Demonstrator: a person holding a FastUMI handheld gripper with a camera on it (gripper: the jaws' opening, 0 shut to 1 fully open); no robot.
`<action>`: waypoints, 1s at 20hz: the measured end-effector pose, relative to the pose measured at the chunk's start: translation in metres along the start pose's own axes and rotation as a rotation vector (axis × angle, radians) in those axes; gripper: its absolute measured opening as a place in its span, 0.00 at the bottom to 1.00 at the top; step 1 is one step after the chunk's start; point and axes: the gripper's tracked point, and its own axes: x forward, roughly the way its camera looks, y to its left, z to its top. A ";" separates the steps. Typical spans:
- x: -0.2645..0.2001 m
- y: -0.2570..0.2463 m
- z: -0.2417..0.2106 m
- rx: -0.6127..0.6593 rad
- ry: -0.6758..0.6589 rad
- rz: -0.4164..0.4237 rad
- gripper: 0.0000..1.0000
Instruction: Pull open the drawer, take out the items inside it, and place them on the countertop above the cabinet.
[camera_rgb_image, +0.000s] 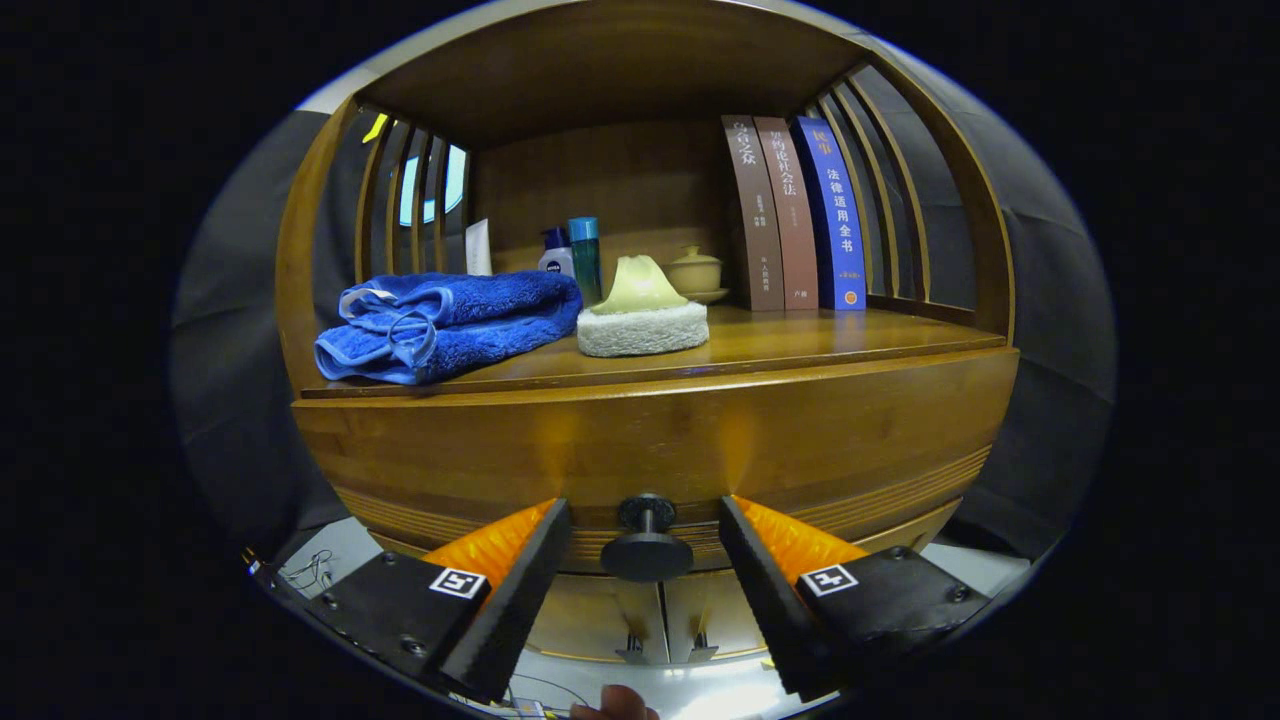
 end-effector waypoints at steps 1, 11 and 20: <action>-0.006 -0.002 0.004 -0.010 -0.006 -0.008 0.99; -0.098 -0.007 0.107 -0.107 -0.129 -0.065 0.98; -0.178 0.002 0.204 -0.106 -0.264 -0.066 0.98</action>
